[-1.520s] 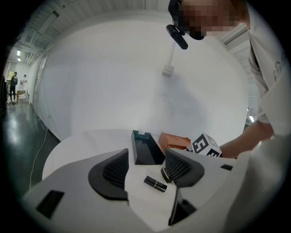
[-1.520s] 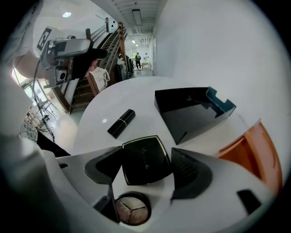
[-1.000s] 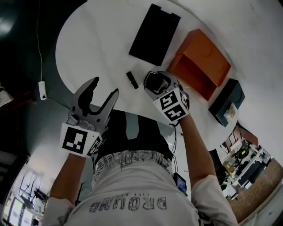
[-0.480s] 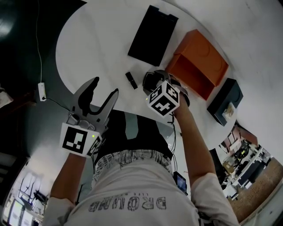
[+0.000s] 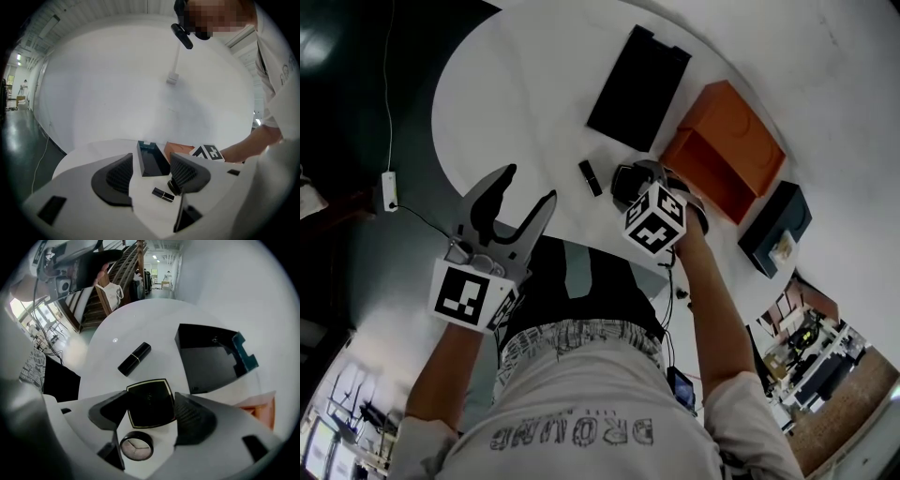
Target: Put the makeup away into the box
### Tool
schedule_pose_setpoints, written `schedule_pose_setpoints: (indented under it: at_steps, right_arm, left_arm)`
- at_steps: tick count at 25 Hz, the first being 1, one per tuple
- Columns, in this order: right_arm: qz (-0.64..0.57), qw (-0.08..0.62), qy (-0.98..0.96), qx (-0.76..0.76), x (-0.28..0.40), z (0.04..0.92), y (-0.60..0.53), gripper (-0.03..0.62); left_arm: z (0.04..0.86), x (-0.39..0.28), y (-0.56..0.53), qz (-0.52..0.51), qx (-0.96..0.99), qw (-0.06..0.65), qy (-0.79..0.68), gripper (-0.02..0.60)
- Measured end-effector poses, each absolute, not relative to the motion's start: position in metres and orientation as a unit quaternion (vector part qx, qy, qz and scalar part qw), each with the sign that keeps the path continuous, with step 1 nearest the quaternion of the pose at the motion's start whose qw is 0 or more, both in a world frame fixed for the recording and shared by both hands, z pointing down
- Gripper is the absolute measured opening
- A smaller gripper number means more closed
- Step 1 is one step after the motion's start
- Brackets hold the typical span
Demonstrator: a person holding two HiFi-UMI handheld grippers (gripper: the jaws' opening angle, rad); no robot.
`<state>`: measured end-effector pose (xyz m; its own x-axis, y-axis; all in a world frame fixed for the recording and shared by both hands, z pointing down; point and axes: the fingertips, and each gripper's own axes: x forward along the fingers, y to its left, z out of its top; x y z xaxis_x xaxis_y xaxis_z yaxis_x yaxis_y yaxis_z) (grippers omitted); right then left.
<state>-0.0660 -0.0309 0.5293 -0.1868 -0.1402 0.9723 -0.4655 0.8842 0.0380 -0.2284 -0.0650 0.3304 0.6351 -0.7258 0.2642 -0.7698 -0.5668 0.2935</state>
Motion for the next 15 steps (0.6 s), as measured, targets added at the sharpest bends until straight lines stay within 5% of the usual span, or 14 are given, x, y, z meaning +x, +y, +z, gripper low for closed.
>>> schedule_pose_setpoints:
  at_steps: [15]
  right_arm:
    - [0.134, 0.528, -0.780, 0.307, -0.050, 0.448, -0.055, 0.331]
  left_arm:
    - [0.312, -0.200, -0.083, 0.057, 0.909, 0.175, -0.374, 0.268]
